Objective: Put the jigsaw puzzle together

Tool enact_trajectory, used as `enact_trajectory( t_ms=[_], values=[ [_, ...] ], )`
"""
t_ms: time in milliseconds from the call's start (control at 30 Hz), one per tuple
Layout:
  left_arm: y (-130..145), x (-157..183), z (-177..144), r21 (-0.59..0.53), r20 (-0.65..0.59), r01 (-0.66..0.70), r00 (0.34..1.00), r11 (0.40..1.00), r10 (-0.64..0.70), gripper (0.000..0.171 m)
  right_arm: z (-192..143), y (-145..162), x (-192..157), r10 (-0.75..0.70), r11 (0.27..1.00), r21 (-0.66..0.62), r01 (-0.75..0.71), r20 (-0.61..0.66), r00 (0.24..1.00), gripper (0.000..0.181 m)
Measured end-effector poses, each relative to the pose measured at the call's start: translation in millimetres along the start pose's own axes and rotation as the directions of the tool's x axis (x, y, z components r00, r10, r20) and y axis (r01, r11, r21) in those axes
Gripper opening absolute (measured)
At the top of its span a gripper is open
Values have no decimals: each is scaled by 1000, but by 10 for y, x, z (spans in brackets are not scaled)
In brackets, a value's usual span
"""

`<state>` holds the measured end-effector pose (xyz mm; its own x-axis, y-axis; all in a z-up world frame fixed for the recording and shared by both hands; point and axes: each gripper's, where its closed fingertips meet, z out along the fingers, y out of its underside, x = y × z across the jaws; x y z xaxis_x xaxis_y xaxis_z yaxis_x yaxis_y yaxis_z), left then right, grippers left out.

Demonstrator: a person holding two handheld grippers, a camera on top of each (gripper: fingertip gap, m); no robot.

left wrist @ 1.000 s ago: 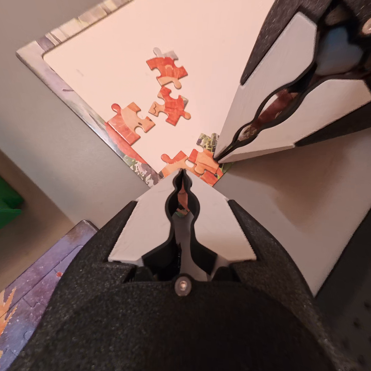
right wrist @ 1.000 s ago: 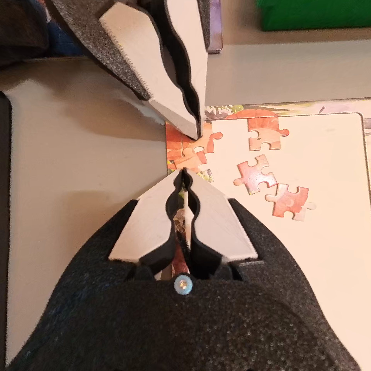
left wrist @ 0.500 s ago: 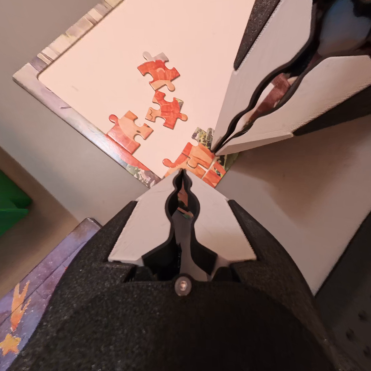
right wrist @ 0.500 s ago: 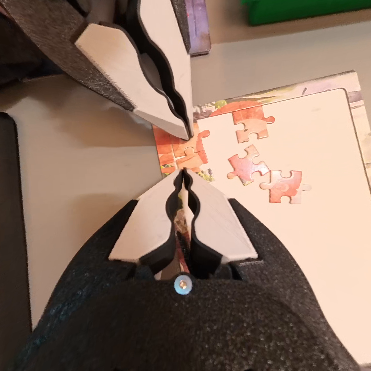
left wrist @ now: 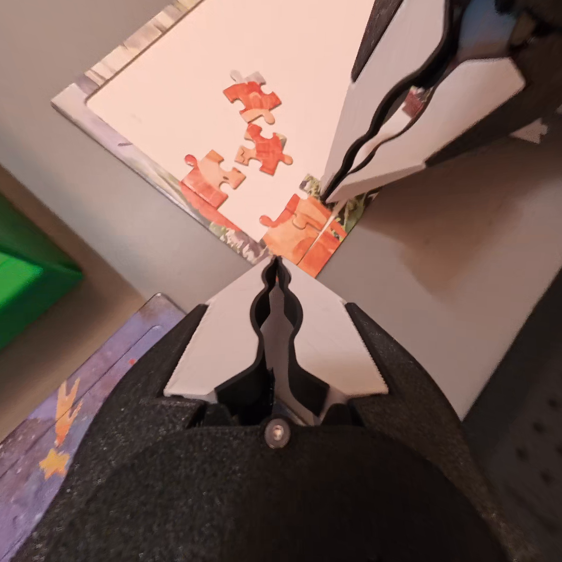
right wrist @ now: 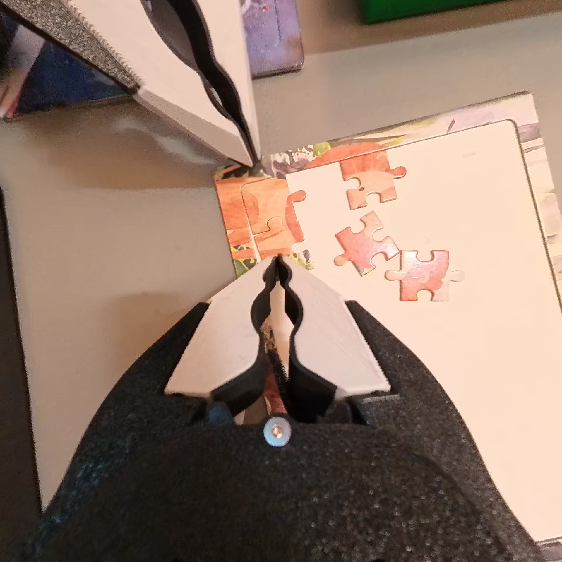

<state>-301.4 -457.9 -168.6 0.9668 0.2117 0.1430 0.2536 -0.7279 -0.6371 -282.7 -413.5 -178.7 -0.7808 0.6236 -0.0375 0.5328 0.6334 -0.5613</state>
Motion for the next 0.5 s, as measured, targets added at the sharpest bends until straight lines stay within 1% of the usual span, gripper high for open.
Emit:
enact_trajectory(
  t_ms=[67,133,200,267,400,500],
  values=[
    [54,-64,-37,-11,24,0,1000,1000,0,0,0,-26,41,14,1000,11,-14,-12,1000,0],
    [44,-72,-23,-9,19,17,1000,1000,-17,0,30,25,106,25,999,-24,-26,-42,999,0],
    [55,-17,31,-22,-3,5,1000,1000,-5,0,28,20,51,27,999,-20,-27,-15,1000,0],
    [85,11,92,-43,-2,-16,1000,999,16,0,30,21,35,23,999,-24,-24,-20,1000,0],
    [69,33,122,-41,-12,-9,1000,999,9,0,21,39,-30,48,997,-54,-48,6,999,0],
    [69,26,110,-42,-1,-25,1000,999,25,0,-28,50,-11,28,997,-77,-31,-33,999,0]
  ],
)
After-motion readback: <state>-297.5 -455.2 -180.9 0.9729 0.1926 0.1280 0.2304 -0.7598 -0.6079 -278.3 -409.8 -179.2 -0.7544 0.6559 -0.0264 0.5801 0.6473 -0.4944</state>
